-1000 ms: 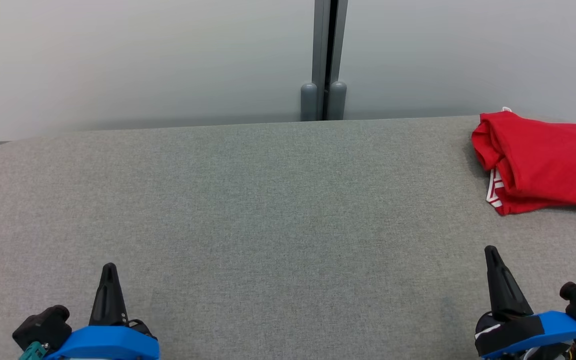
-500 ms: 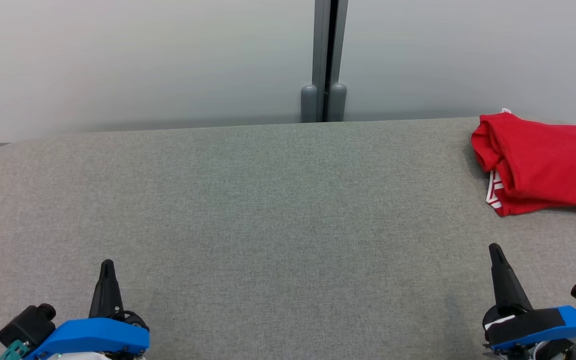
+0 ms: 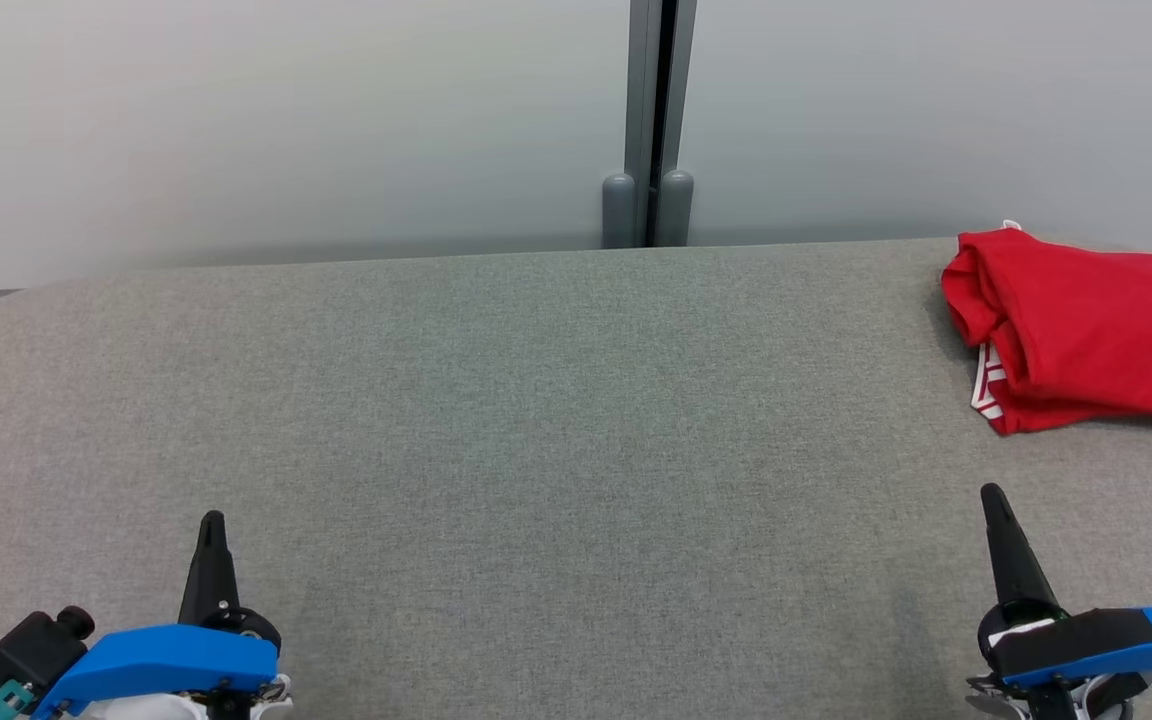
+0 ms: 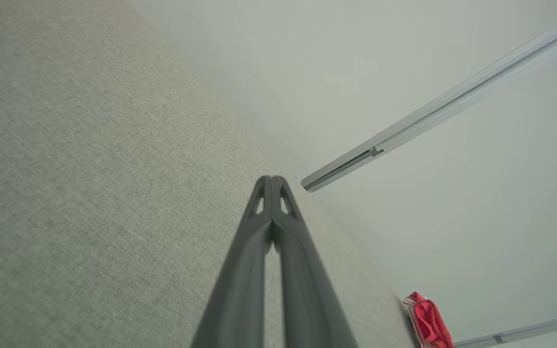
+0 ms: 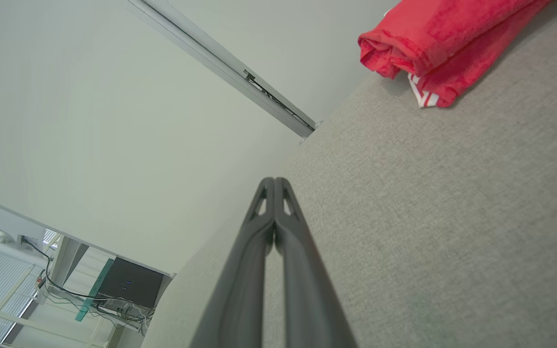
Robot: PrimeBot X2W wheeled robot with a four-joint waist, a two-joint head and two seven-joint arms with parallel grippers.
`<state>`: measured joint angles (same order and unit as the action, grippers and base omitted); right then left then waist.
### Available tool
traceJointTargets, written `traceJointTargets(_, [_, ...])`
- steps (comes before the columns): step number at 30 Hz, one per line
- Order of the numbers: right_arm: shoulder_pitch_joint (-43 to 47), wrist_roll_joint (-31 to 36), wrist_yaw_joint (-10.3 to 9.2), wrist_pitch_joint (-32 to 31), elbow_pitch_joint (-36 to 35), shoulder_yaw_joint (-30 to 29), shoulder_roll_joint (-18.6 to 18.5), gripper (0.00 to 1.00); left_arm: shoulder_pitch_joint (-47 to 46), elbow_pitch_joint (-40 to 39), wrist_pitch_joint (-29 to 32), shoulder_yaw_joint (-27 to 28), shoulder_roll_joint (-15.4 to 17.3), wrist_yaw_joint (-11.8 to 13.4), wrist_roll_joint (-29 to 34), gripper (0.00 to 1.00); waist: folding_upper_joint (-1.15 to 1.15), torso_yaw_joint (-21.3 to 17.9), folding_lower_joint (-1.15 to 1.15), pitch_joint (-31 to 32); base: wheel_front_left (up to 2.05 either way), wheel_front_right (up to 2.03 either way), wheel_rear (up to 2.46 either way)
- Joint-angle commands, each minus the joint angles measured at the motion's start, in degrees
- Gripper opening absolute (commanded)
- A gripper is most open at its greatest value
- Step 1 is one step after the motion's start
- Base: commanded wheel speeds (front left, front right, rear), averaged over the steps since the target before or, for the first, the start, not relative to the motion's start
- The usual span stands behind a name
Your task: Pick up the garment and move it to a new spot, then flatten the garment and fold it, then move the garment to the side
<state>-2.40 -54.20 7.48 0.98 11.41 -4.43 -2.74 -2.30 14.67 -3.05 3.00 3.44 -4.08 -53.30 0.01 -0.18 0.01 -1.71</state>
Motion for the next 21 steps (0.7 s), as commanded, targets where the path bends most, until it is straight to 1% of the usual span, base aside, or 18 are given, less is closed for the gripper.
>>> traceJointTargets(1, [-1.51,-1.54,0.01,-0.33,-0.41,-0.32,-0.22,0.0,-1.31,-0.74,0.39,0.41,0.14,-0.36,-1.47,0.0,-0.01,0.01,0.0,0.02,0.0,0.0,0.0])
traceJointTargets(21, [-2.44,-14.0,0.01,-2.86,0.62,-0.97,-0.23,0.0,-2.33,-0.74,3.54,1.5,-0.1,-1.49,-14.25,0.0,-0.01,0.05,0.0,0.43,0.0,0.0,0.0])
